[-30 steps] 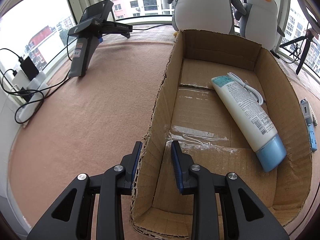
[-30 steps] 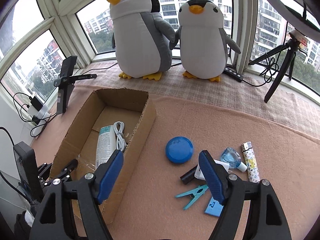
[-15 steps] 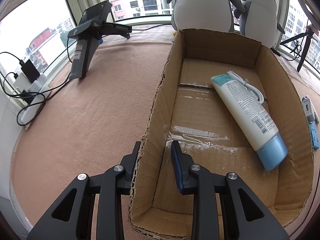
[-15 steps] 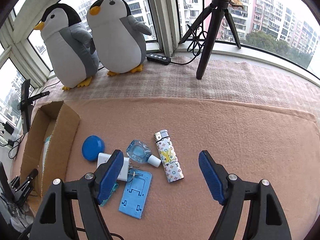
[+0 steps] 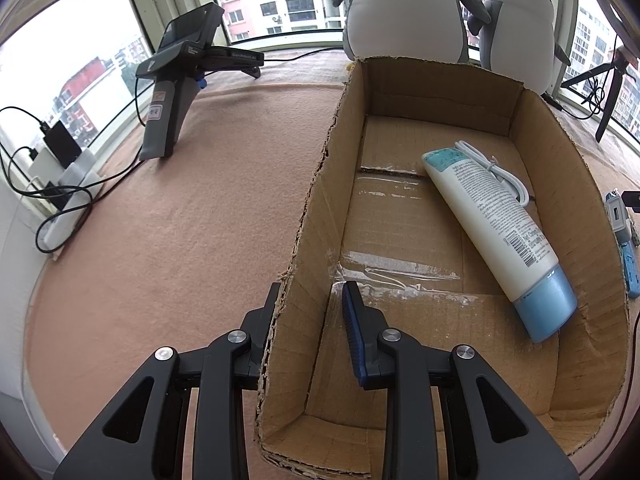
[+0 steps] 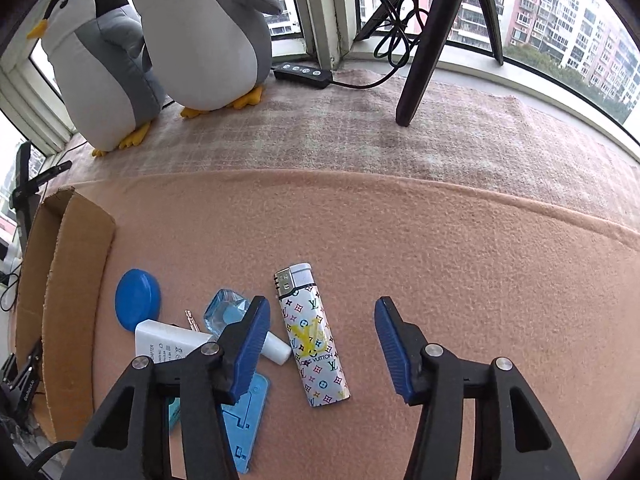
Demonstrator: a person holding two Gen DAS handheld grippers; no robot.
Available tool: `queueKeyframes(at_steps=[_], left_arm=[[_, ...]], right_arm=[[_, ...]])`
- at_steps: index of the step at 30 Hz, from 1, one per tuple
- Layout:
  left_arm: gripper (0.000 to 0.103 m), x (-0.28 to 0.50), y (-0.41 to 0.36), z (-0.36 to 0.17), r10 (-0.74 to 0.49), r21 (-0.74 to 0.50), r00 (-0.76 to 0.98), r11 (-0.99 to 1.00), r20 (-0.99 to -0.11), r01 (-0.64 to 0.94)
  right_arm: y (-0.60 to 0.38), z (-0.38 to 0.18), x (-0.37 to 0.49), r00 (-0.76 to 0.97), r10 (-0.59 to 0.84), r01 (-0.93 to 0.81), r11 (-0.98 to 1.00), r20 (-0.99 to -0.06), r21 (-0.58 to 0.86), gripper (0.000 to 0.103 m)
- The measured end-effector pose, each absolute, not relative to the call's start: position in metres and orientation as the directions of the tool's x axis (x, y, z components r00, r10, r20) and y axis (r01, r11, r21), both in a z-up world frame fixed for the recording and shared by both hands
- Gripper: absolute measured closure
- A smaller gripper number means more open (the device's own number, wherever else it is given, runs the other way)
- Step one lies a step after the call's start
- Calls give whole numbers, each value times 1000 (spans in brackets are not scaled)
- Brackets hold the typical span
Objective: Organize rigid objects
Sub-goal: 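Move the right tool to the patterned lighter and grasp it, then carry the lighter into the box and open the right tool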
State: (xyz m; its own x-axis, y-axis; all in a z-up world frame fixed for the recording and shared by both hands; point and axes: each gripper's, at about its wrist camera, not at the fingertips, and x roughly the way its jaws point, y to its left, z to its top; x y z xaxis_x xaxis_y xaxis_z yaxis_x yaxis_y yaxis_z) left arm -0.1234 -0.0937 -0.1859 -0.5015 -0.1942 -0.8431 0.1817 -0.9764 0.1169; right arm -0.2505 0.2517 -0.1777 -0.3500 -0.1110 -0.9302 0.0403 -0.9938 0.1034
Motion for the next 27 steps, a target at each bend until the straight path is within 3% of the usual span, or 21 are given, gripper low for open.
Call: queueKeyframes(at_steps=[10, 13, 22, 27], left_arm=[[76, -123, -94, -186, -195, 118, -502, -976, -843, 182], [76, -123, -94, -186, -194, 117, -502, -976, -843, 182], [76, -124, -94, -186, -194, 116, -502, -976, -843, 182], [76, -123, -94, -185, -193, 115, -503, -976, -843, 184]], right_arm=[[253, -187, -254, -333, -78, 53, -997, -940, 64, 62], [256, -188, -251, -332, -56, 54, -998, -942, 40, 69], [262, -189, -229, -353, -20, 67, -998, -935, -4, 71], [266, -188, -221, -365, -9, 51, -999, -931, -10, 82]])
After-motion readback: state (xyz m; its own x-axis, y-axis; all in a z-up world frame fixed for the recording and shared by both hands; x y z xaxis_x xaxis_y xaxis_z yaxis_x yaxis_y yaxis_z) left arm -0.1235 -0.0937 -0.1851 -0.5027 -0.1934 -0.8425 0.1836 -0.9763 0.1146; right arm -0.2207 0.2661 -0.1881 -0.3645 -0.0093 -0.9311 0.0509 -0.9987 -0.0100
